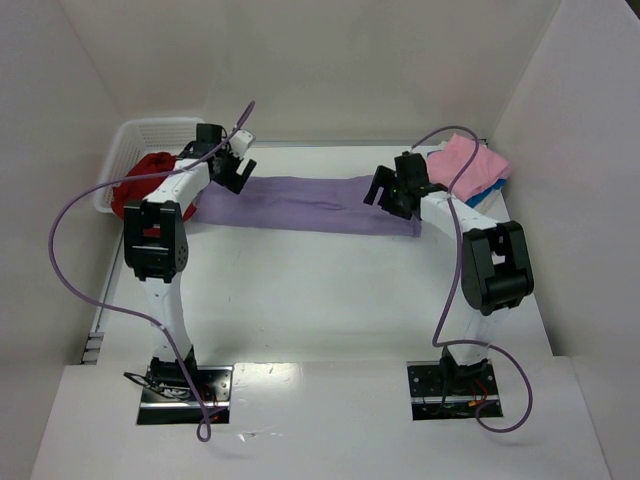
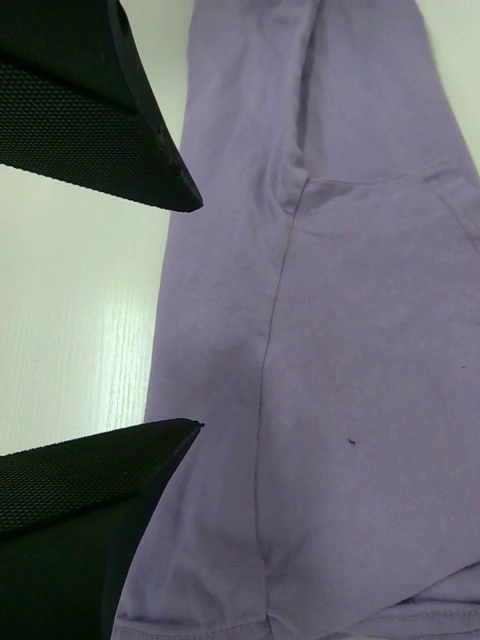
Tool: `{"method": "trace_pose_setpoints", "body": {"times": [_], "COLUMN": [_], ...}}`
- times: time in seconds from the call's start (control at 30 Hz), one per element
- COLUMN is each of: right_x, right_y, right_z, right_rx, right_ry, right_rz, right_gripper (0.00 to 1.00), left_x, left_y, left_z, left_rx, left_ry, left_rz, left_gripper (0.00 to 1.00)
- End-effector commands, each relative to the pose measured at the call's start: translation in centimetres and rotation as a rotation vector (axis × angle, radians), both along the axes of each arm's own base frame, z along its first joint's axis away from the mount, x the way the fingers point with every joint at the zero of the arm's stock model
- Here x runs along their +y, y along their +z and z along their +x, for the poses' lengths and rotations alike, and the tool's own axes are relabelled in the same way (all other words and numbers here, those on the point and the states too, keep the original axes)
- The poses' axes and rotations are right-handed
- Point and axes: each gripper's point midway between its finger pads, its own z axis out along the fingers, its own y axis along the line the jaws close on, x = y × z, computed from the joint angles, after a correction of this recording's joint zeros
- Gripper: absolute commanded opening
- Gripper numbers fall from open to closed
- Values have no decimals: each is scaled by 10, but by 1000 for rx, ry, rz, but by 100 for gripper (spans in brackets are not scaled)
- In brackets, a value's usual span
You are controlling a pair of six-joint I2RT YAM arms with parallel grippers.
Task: Fold and stack the t-shirts
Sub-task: Fold the other side of the tshirt into a rectangle, then rotate the tshirt 90 degrees
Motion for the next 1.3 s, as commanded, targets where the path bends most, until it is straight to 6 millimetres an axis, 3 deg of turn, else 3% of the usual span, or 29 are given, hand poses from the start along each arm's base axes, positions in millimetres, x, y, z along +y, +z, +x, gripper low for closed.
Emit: {"method": "trace_pose_setpoints", "body": {"times": [0.0, 0.07, 0.13, 0.2, 0.4, 0.5, 0.73, 0.93, 1.07, 1.13, 1.27], "right_x": [8, 10, 10, 8, 8, 6, 0, -4, -11, -13, -15], "right_y": [40, 52, 57, 72, 82, 90, 99, 109, 96, 95, 64], "right_z": [7, 5, 5, 5, 6, 8, 9, 6, 2, 1, -2], "right_rx": [-90, -115, -124, -154, -172, -191, -212, -236, -205, -196, -114], "right_ry": [21, 29, 29, 22, 28, 20, 3, -13, -45, -58, -76], "right_rz": [23, 37, 39, 40, 37, 35, 33, 26, 3, 2, -14], "right_gripper": [90, 95, 97, 99, 99, 99, 99, 99, 99, 99, 99], "left_x": [0, 8, 2, 2, 6, -2, -23, -58, -80, -90, -115], "left_y": [-28, -44, -55, -56, -76, -88, -103, -104, -87, -89, -82], "left_z": [-7, -16, -22, -24, -35, -47, -97, -148, -174, -193, -228], "left_rx": [60, 104, 134, 142, 208, 246, 415, 494, 518, 562, 607], "left_ry": [-76, -58, -67, -70, -46, -60, -43, -34, 45, 41, 31], "left_rz": [67, 106, 144, 168, 237, 305, 360, 309, 199, 167, 129], "left_gripper": [99, 99, 99, 99, 99, 99, 99, 99, 99, 99, 99]}}
